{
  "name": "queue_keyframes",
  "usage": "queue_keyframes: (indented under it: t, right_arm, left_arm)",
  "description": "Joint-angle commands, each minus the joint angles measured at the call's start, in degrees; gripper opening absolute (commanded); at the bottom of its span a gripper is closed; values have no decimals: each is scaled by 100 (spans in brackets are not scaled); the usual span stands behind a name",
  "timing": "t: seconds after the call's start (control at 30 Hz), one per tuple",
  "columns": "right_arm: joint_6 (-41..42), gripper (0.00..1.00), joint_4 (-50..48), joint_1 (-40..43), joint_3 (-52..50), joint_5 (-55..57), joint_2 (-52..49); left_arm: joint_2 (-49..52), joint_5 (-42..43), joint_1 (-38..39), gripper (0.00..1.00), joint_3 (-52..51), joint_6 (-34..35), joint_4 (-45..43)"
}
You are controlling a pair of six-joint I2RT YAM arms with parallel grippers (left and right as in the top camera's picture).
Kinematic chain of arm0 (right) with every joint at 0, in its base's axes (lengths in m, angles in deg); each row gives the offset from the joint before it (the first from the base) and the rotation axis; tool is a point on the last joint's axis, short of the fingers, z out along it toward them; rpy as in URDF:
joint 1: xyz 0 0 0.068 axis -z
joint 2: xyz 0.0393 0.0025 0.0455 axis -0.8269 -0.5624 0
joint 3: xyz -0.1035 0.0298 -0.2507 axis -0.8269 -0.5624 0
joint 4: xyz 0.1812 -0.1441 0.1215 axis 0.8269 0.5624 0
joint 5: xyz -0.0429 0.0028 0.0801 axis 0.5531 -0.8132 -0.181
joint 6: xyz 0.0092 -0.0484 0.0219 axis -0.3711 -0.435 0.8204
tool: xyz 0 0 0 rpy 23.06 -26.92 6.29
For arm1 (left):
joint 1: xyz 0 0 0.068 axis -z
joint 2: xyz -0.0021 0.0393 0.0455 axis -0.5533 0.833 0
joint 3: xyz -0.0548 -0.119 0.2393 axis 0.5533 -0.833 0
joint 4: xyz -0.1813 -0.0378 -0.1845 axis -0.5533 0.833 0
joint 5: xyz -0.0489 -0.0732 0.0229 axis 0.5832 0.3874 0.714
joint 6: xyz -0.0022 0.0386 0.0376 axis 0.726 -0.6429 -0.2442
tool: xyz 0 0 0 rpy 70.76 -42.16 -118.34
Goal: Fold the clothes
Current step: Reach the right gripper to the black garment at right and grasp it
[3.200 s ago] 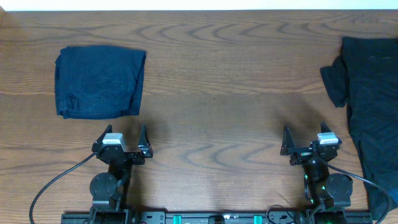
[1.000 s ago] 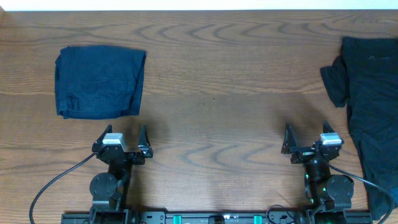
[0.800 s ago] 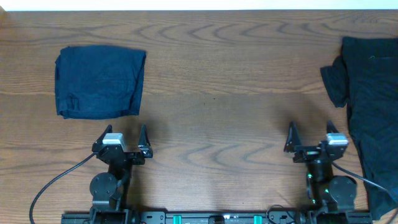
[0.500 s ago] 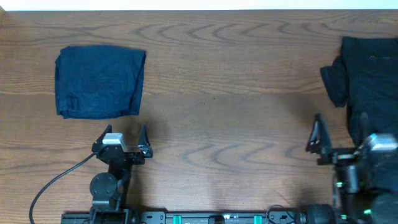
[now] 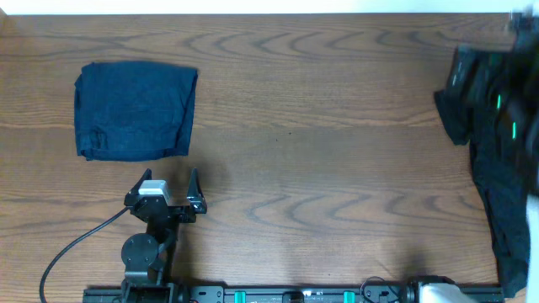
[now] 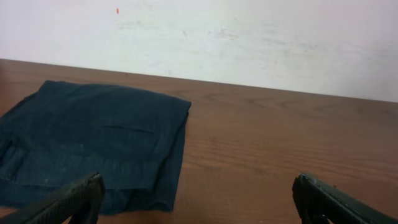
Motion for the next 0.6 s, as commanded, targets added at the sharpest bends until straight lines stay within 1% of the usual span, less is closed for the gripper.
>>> queue_keyframes:
  t: [0.0,0.1,0.2,0.23,0.27,0.33,0.4,0.43,0.57]
  right_arm:
    - [-431,99,208,549,809,326,-1134]
    - [-540,99,-96,1025,1145,323,-2098]
    - [-645,99,-557,1318,1156,323,-2793]
    - [-691,96,-654,1392,1156,323,-2997]
    - [-684,88,-758,1469,1154,317,-3220]
    - [-684,76,-925,1569,1156,258,-3606]
    - [-743,68,-1108,1617,1156,262,-4011]
    - [-817,66,-1193,1622,1156,264,-4168]
    - [-1047,67,-1639,1609,1154,262,-4780]
  left_arm:
    - [-37,85,15,98,-85,-96,210]
    - [-37,85,15,98,-85,-96,210]
    - [-37,85,15,98,-85,-96,210]
    - [-37,85,15,98,-85,-96,210]
    - [-37,85,15,98,-85,-96,210]
    - [-37,85,15,98,-85,-96,210]
    - [-37,85,15,98,-85,-96,210]
    - [-37,85,15,98,-85,-96,210]
    - [-37,85,15,98,-85,-96,210]
